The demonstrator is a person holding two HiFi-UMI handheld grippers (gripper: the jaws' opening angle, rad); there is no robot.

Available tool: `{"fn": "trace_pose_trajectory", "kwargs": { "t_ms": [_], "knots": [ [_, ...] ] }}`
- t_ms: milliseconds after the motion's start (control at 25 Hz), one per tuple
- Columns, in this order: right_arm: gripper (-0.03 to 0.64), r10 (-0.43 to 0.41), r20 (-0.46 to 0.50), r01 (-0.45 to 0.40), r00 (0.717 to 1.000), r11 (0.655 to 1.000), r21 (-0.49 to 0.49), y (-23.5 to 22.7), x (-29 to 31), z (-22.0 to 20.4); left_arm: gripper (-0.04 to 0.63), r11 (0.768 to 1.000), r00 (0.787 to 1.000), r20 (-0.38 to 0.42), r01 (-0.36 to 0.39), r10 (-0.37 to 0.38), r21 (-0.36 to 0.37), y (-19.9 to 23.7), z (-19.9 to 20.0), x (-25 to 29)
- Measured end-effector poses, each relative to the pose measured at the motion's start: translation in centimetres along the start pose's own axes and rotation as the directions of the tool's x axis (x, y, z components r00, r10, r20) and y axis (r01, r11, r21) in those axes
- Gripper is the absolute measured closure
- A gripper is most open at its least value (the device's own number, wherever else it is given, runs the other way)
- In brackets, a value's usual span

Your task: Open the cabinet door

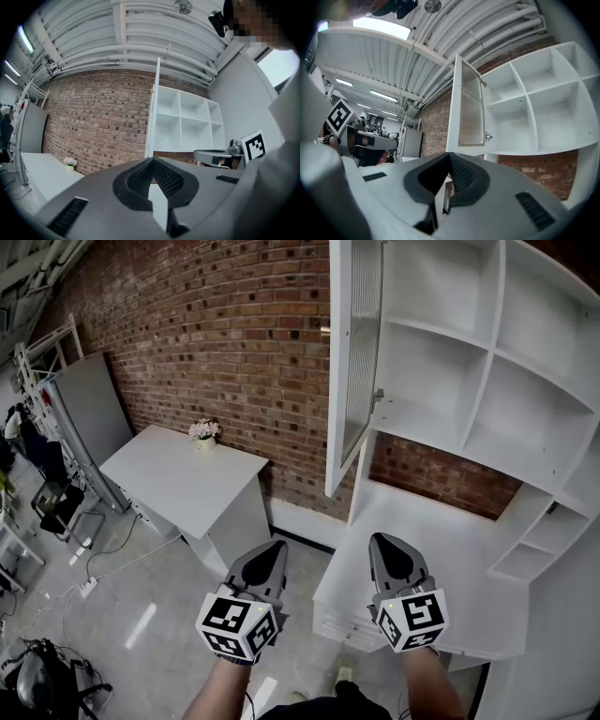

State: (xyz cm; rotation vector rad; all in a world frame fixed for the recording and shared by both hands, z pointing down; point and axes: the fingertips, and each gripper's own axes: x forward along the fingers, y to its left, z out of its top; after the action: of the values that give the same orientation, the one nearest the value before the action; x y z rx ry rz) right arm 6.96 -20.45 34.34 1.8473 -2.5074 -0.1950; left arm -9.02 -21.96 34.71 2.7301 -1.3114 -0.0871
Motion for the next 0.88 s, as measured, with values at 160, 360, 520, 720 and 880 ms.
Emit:
{"fn": "trace_pose_trajectory", "kwargs": {
  "t_ms": [160,360,520,720,880],
  "knots": [
    [0.612,-0.002,0.002,0.002,1.0,1.0,-0.003,0.4,-0.6,0.1,0.591,1.0,1.0,0.004,0.004,-0.004,0.001,-0.1,0.1,-0.5],
    [0.613,-0.015,-0.005,0.014,1.0,1.0,-0.007,0.7,-0.9,-0.2,0.591,1.0,1.0,0.012,-0.002,0.002,-0.007,0.3,0.2,-1.2],
    [0.614,-0.017,-0.009,0.017,1.0,1.0,-0.016,0.8,-0.7,0.0,0.591,1.0,1.0,0.015,-0.001,0.001,-0.01,0.5,0.6,-1.3],
    [0.614,-0.02,-0.003,0.02,1.0,0.999,-0.025,1.3,-1.0,0.3,0.591,1.0,1.0,0.023,0.001,-0.001,-0.01,0.7,0.8,-1.9],
    [0.614,-0.017,0.002,0.017,1.0,0.999,-0.032,1.6,-0.9,0.7,0.591,1.0,1.0,0.024,0.003,-0.003,-0.01,0.7,1.0,-2.1]
  ]
}}
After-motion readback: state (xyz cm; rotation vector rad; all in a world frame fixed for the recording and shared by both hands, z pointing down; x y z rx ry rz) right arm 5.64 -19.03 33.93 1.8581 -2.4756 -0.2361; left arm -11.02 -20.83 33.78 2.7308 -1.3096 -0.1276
